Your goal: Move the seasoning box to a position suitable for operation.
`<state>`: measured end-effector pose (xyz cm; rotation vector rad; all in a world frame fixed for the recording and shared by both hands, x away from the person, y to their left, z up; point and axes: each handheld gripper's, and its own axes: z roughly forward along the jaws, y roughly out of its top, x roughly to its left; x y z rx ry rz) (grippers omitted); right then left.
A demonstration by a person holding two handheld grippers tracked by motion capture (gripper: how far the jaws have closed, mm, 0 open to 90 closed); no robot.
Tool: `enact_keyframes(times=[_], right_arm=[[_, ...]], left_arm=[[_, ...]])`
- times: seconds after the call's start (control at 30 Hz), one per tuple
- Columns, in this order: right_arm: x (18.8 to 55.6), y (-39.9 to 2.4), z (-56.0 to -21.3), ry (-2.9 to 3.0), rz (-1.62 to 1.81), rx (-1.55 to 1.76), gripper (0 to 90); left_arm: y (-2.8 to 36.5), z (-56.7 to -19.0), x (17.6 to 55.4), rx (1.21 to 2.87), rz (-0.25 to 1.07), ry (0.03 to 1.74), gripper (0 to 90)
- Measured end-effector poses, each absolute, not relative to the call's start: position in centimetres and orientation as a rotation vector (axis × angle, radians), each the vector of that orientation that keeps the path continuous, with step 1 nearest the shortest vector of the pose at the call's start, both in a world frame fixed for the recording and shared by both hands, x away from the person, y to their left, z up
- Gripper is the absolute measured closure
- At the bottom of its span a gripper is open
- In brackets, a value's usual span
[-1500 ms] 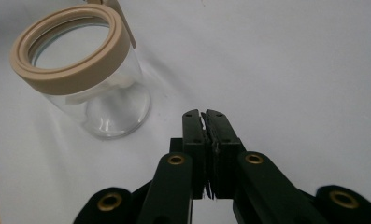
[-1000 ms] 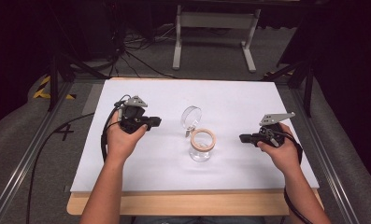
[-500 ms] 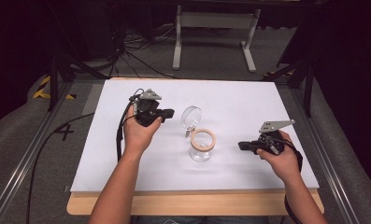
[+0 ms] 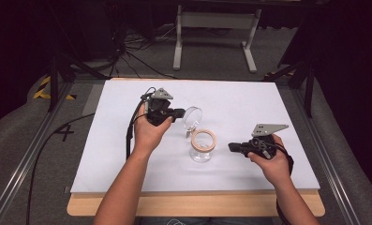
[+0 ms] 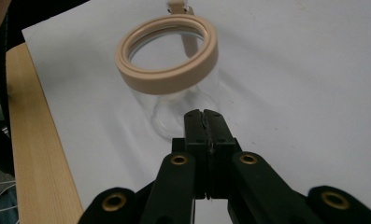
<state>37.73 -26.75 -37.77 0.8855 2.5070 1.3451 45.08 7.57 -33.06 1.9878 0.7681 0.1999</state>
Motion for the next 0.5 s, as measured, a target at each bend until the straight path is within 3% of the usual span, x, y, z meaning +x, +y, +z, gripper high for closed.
enact_keyframes(times=[0.5], right_arm=[[38.9,-25.5,-39.6,2.51,1.31,0.937,90.0]], left_arm=[[7.6,-33.0,45.1,1.985,0.198,0.771,86.0]])
